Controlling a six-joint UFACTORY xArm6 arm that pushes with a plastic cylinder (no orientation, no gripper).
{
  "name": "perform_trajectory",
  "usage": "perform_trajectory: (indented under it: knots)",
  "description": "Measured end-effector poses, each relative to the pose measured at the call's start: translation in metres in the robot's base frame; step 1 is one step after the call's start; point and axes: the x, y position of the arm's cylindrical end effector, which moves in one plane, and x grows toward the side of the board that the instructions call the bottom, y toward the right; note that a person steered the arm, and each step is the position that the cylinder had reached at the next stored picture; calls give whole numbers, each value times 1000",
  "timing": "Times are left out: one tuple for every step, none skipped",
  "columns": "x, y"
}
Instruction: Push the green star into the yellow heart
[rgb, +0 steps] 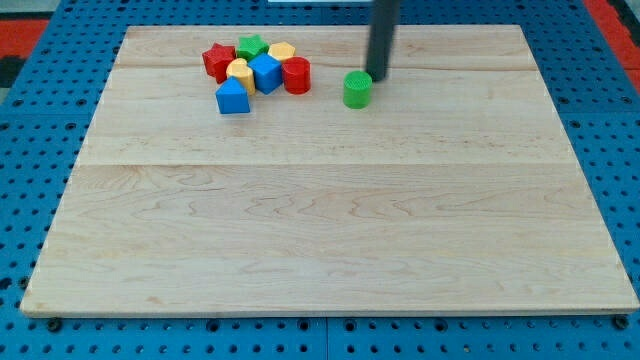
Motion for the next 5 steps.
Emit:
perform_trajectory:
  knots:
    - [8,-34]
    - [52,33]
    - [8,-16]
    - [-55,-109]
    - [-41,-178]
